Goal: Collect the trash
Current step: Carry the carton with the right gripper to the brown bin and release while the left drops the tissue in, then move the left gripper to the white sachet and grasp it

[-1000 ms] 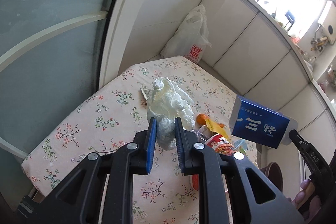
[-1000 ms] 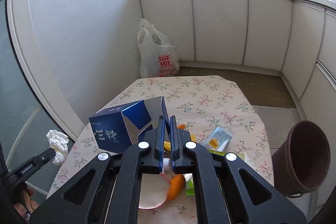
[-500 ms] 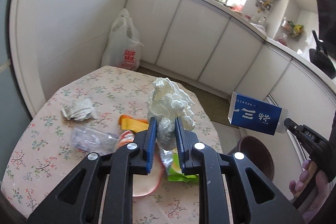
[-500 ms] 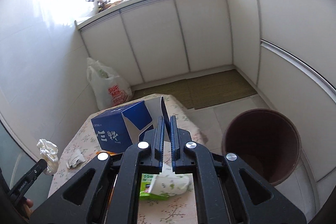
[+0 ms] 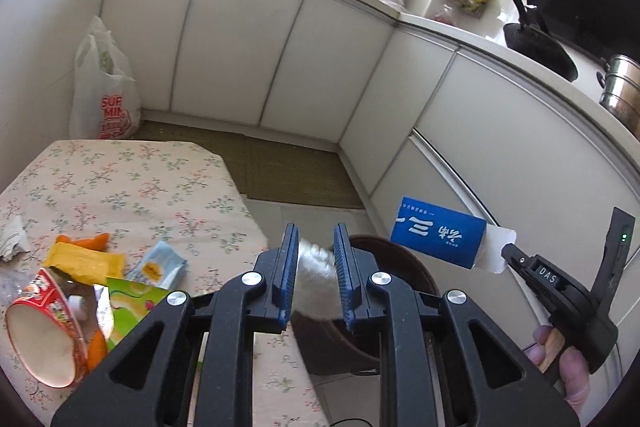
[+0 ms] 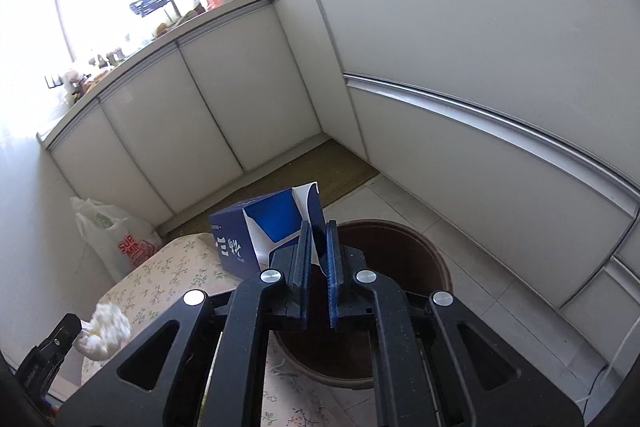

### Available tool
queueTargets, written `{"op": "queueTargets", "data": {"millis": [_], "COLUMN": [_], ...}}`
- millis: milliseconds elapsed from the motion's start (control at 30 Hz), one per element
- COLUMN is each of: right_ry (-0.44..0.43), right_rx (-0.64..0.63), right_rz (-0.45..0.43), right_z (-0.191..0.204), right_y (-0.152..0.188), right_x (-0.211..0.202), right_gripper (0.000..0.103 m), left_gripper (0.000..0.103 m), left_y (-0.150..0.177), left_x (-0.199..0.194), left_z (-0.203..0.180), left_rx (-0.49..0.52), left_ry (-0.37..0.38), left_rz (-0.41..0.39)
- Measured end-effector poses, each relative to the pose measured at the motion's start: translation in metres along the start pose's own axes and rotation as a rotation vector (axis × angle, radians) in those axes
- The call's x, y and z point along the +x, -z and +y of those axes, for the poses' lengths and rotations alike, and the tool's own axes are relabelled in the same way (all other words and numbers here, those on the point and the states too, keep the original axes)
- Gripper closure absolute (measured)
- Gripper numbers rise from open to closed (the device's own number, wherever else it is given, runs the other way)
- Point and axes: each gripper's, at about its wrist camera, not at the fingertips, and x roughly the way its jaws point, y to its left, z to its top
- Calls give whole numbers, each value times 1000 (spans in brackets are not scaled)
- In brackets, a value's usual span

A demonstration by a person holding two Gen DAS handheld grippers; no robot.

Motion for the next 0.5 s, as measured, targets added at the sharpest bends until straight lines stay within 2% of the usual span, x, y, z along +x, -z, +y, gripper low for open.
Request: {"op": "queueTargets", "data": {"millis": [200, 367, 400, 433, 467, 500], "right_ry": [73, 76, 78, 77, 78, 84], "right_rx": [45, 55, 55, 61, 68, 73], "right_rz": [42, 73, 84, 91, 89, 83], "right_z": [-27, -35, -35, -36, -38, -38], "right_y": [-3, -6, -7, -7, -7, -8], "right_x": [24, 38, 42, 44, 44, 43], "right_gripper": [96, 93, 82, 55, 44, 38], "left_gripper": [83, 83, 83, 83, 83, 83], "left_y": [-3, -8, -8, -7, -6, -5], "left_x": [50, 57, 57, 57, 58, 58], "left_z": [-41, -57, -57, -57, -55, -53], "left_rx": [37, 55, 61, 66, 65, 59], "left_ry": [87, 98, 93, 87, 80, 74], "left_rz": [91, 95, 95, 101, 109, 119]}}
